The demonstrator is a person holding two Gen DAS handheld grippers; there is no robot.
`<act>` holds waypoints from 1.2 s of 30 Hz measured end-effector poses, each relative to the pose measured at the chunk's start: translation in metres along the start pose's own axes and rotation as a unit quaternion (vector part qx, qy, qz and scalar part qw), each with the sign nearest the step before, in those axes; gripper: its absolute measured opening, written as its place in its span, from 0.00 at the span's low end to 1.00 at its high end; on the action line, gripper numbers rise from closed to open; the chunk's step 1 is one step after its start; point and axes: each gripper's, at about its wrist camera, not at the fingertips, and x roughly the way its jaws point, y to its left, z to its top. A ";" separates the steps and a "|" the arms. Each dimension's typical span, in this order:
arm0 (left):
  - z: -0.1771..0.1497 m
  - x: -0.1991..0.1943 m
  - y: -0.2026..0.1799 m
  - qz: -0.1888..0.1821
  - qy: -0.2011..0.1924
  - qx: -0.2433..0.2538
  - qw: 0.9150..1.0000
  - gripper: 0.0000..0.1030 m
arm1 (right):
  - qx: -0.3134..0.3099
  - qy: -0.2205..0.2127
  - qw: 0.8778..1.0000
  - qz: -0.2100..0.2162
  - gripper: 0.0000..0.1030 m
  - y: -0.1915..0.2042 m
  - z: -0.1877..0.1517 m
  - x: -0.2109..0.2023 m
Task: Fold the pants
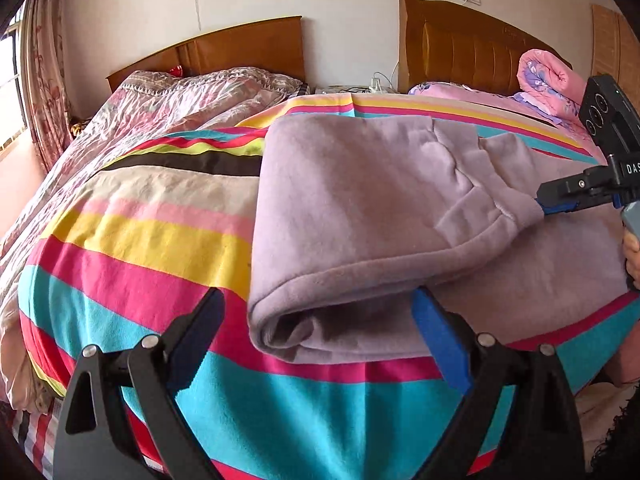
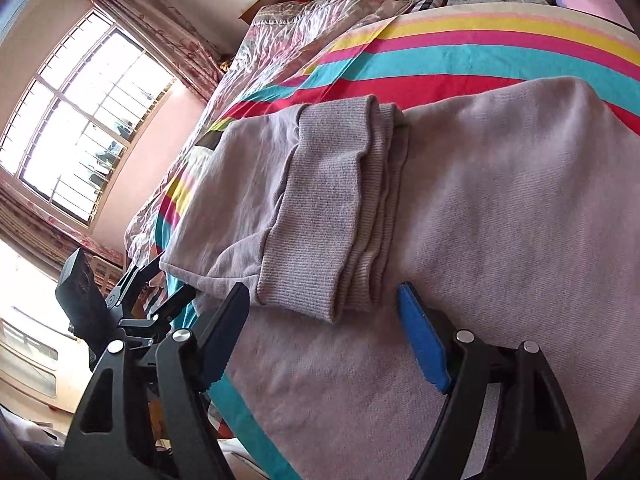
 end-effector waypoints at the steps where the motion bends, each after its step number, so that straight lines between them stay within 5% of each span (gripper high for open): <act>1: -0.003 0.003 0.002 0.003 0.004 -0.004 1.000 0.91 | -0.007 0.007 1.000 -0.007 0.74 0.004 0.004 0.005; 5: -0.011 0.012 0.016 0.009 0.014 -0.028 0.999 0.96 | -0.006 0.020 1.000 -0.008 0.71 0.010 0.020 0.016; 8: -0.012 0.013 0.026 0.004 0.013 -0.050 0.999 0.97 | 0.008 0.026 1.000 -0.007 0.44 0.005 0.027 0.017; 9: -0.013 0.012 0.028 0.004 0.013 -0.051 0.999 0.98 | 0.018 0.029 0.999 0.004 0.27 0.000 0.027 0.015; 12: -0.015 0.012 0.034 0.012 0.016 -0.057 0.998 0.98 | 0.039 0.019 0.999 0.029 0.19 -0.007 0.015 0.011; 21: -0.006 0.002 0.058 0.067 0.009 -0.086 0.994 0.99 | -0.008 -0.083 0.996 0.019 0.16 0.039 0.032 -0.043; 23: -0.010 -0.005 0.070 0.048 0.009 -0.088 0.995 0.99 | -0.024 -0.101 0.995 0.013 0.15 0.050 0.032 -0.060; 27: -0.014 -0.002 0.064 0.053 0.020 -0.056 0.997 0.99 | -0.021 -0.082 0.996 -0.013 0.15 0.042 0.002 -0.059; 31: -0.018 0.007 0.068 0.036 0.029 -0.079 0.996 0.99 | 0.039 -0.029 0.999 -0.024 0.15 0.003 -0.039 -0.022; 36: -0.016 0.005 0.064 0.048 0.034 -0.069 0.996 0.99 | 0.031 -0.045 0.998 -0.020 0.15 0.005 -0.042 -0.025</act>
